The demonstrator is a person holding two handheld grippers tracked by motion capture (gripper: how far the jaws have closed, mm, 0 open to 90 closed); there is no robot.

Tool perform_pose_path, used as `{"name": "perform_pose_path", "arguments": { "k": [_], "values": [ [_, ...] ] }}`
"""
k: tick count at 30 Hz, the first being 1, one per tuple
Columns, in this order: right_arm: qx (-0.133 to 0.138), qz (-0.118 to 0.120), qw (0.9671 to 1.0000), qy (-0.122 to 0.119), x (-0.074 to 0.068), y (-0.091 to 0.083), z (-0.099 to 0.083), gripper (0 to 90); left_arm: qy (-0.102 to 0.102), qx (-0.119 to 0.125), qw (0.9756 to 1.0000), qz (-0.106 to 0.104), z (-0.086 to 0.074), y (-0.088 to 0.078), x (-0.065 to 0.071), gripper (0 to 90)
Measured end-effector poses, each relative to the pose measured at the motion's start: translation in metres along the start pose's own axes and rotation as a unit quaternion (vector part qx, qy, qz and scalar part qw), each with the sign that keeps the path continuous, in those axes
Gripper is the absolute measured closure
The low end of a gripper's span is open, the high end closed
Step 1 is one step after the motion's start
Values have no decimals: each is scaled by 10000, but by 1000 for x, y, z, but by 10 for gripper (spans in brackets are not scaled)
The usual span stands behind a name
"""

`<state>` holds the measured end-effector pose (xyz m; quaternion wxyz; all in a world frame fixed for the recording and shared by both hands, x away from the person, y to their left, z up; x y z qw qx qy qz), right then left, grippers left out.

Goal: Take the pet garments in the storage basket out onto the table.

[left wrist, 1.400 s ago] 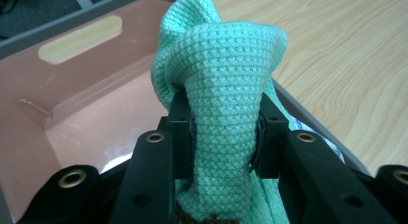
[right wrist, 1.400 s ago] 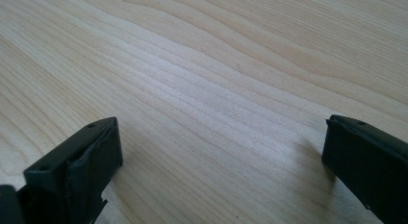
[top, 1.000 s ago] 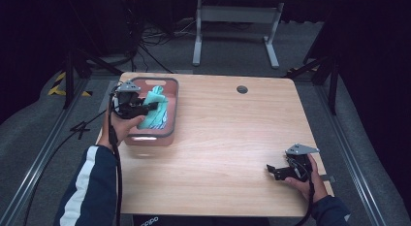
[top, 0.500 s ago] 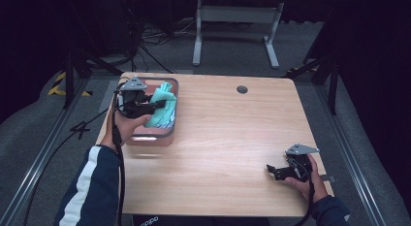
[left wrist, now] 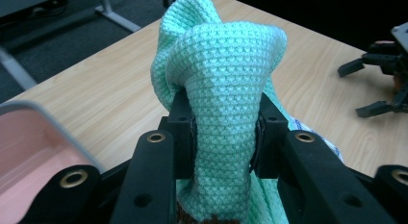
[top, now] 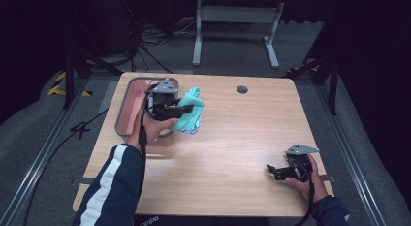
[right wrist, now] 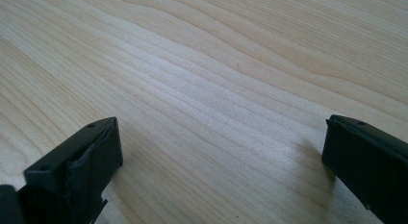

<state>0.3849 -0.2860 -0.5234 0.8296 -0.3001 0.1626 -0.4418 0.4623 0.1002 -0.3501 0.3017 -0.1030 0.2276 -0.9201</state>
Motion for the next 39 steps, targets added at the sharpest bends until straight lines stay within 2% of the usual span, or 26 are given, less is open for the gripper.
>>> {"name": "perform_pose_path", "arguments": {
  "k": [8, 10, 13, 16, 18, 20, 22, 25, 30, 32, 35, 39],
  "values": [
    [1, 1, 10000, 1, 0, 0, 0, 5, 62, -88, 9993, -361, 1, 33, 31, 679],
    [0, 1, 10000, 1, 0, 0, 0, 5, 114, -123, 9990, -410, 1, 37, 34, 679],
    [1, 0, 10000, 1, 0, 0, 0, 6, 111, -179, 9981, -585, -2, 53, 49, 679],
    [1, 1, 10000, 2, 0, 0, 0, 6, 192, -302, 9968, -709, -8, 70, 61, 679],
    [1, 1, 10000, 2, 0, 0, 0, 5, 173, -332, 9964, -762, -11, 76, 63, 679],
    [1, 0, 10000, 0, 0, 0, 0, 6, 54, -348, 9956, -865, -16, 85, 69, 679],
    [1, 1, 10000, 2, 0, 0, 0, 5, 67, -423, 9950, -899, -20, 94, 73, 679],
    [1, 1, 10000, 3, 0, 0, 0, 5, -71, -440, 9938, -1014, -29, 107, 79, 679],
    [1, 1, 10000, 2, 0, 0, 0, 5, -232, -584, 9918, -1111, -50, 123, 85, 676],
    [1, 1, 10000, 2, 0, 0, 0, 5, -172, -730, 9917, -1044, -59, 129, 86, 674],
    [2, 1, 10000, 2, 0, 0, 0, 5, -169, -810, 9910, -1050, -66, 134, 87, 670],
    [1, 0, 10000, 1, 0, 0, 0, 5, -213, -760, 9930, -873, -75, 138, 83, 657]
  ]
}}
Point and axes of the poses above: each handheld gripper's, and its own axes: y roughly forward along the jaws, z roughly out of its top, x roughly to its right, the point moved 5 cm from there along y, roughly forward along the jaws, and after that the axes turned 5 degrees about x, right-handed, at the moved point
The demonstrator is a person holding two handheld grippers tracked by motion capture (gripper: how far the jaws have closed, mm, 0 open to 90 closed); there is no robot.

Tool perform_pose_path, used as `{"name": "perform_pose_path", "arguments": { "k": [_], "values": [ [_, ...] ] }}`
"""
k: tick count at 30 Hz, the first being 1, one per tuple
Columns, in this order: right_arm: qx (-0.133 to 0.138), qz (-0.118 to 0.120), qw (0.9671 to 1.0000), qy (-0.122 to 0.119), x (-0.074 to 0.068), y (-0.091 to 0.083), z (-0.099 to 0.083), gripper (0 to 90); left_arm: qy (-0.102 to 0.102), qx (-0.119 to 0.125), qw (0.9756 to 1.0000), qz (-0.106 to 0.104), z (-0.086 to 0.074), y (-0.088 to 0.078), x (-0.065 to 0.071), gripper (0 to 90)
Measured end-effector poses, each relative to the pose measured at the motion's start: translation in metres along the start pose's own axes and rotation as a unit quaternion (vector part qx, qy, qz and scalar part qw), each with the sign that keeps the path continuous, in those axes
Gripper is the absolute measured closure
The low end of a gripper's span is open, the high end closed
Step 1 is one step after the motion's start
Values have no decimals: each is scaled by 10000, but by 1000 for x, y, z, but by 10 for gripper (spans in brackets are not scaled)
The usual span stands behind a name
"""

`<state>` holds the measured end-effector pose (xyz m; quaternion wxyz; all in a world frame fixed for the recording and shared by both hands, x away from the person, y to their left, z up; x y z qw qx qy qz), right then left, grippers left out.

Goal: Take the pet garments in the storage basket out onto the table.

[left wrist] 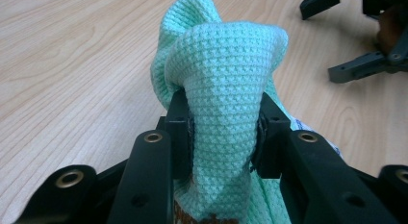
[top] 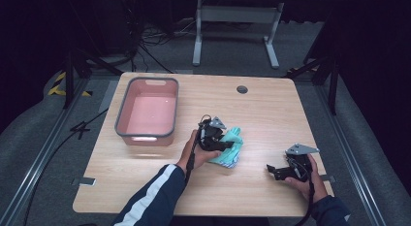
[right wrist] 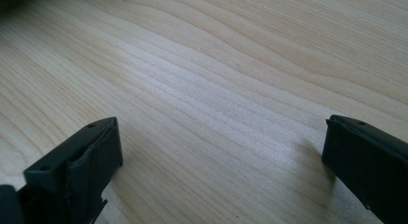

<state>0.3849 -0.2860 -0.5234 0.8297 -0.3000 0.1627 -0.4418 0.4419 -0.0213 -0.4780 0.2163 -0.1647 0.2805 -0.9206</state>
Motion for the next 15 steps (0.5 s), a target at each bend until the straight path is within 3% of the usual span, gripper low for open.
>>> {"name": "perform_pose_path", "arguments": {
  "k": [4, 6, 7, 9, 11, 15],
  "values": [
    [0, 0, 10000, 1, 0, 0, 0, 5, 40, -143, 9996, 245, -5, 6, -1, 581],
    [0, 1, 10000, 2, 0, 0, 0, 5, 16, -196, 9994, 269, -7, 7, -1, 494],
    [0, 1, 10000, 2, 0, 0, 0, 5, -7, -208, 9994, 272, -7, 8, -2, 494],
    [1, 1, 10000, 0, 0, 0, 0, 6, -57, -269, 9989, 378, -8, 9, -3, 387],
    [0, 0, 10000, 2, 0, 0, 0, 5, -121, -213, 9983, 520, -7, 7, -6, 289],
    [0, 0, 10000, 2, 0, 0, 0, 6, -236, -101, 9977, 629, -4, 1, -10, 205]
  ]
}}
Point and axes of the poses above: each handheld gripper's, and its own axes: y roughly forward along the jaws, z roughly out of its top, x roughly to its right, the point moved 5 cm from there along y, roughly forward along the jaws, and after that the axes turned 5 degrees about x, right-handed, at the moved point
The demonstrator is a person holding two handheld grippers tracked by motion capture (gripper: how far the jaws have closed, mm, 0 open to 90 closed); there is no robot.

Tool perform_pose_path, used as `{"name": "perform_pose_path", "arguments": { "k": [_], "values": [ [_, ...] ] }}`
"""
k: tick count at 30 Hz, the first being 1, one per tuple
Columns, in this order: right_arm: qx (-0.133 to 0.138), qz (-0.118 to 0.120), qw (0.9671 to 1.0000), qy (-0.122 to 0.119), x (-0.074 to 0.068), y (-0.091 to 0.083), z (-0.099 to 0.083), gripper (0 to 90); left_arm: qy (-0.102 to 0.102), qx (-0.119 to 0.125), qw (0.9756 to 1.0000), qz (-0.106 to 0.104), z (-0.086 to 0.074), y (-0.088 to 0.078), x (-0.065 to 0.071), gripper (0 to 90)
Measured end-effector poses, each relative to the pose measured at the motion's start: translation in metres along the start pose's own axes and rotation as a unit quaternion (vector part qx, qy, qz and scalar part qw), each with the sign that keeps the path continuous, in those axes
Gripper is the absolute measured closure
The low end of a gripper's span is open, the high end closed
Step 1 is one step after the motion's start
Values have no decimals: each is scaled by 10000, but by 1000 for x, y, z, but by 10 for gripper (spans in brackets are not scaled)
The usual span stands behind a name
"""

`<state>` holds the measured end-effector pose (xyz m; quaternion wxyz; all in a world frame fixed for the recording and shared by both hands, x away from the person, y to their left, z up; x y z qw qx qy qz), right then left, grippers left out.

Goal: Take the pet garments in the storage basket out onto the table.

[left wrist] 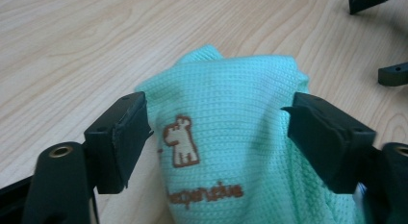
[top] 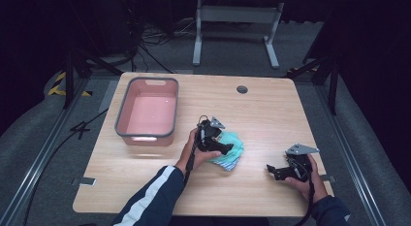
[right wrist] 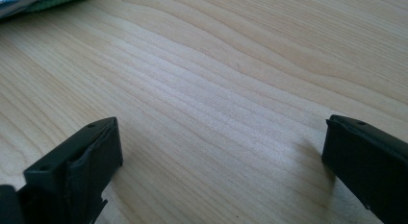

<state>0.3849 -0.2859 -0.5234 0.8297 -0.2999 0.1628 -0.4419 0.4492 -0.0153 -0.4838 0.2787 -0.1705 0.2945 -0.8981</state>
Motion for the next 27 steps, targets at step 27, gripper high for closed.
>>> {"name": "perform_pose_path", "arguments": {
  "k": [27],
  "values": [
    [0, 0, 10000, -3, 0, 0, 0, 5, 1127, -128, 9933, 239, 13, -57, 0, 212]
  ]
}}
Point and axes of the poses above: each handheld gripper's, and its own axes: y roughly forward along the jaws, z roughly out of its top, x roughly to its right, the point moved 5 cm from there along y, roughly forward along the jaws, and after that the axes turned 5 degrees about x, right-handed, at the moved point
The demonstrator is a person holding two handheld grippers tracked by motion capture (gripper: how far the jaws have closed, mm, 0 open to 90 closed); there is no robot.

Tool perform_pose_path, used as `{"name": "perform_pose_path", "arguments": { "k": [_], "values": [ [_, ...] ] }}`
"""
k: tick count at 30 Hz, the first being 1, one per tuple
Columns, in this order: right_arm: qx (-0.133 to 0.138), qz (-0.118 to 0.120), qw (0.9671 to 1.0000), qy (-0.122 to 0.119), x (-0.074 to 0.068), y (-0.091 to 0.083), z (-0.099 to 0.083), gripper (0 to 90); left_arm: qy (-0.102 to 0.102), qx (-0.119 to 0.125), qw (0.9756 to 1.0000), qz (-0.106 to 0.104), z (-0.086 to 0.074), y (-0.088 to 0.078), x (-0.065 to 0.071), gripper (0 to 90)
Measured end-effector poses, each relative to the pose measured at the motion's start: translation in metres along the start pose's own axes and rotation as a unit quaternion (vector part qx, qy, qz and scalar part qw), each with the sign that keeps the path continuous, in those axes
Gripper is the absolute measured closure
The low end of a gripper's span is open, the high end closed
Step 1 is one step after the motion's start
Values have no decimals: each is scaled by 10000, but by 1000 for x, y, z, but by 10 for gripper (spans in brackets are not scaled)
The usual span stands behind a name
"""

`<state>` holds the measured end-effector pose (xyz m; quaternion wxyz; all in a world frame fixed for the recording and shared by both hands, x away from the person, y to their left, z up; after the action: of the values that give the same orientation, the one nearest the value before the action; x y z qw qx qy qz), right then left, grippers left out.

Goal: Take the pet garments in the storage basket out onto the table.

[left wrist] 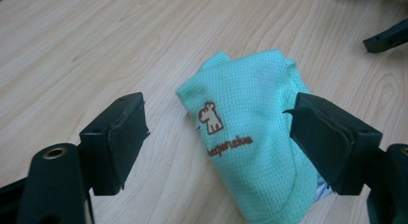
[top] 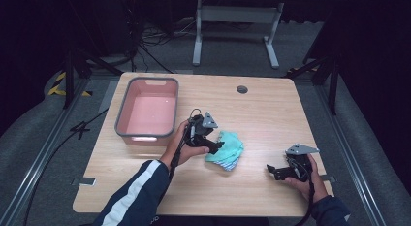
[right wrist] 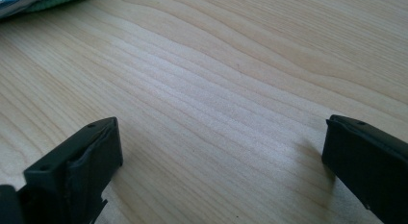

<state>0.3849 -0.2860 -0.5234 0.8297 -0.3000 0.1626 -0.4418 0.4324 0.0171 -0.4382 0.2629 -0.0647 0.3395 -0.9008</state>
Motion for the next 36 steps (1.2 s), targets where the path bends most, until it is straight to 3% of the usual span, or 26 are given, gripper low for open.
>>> {"name": "perform_pose_path", "arguments": {
  "k": [13, 20, 26, 36],
  "values": [
    [0, 1, 10000, -3, 0, 0, 0, 5, 440, -238, 9987, 25, -7, -20, 1, 212],
    [3, 32, 10000, 1, -1, 0, 0, 6, 674, -245, 9974, -3, -11, -36, 5, 229],
    [3, 35, 10000, -8, -1, 0, 0, 5, 770, -318, 9965, 10, -20, -51, 3, 219],
    [2, 34, 10000, -3, -1, 0, 0, 5, 1029, -428, 9935, 246, -35, -79, -1, 224]
  ]
}}
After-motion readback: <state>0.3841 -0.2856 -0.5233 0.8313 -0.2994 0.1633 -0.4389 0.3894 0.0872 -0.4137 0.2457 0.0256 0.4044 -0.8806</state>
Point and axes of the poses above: each handheld gripper's, and its own axes: y roughly forward along the jaws, z roughly out of its top, x roughly to its right, the point moved 5 cm from there along y, roughly forward along the jaws, and after that the axes turned 5 degrees about x, right-handed, at the moved point
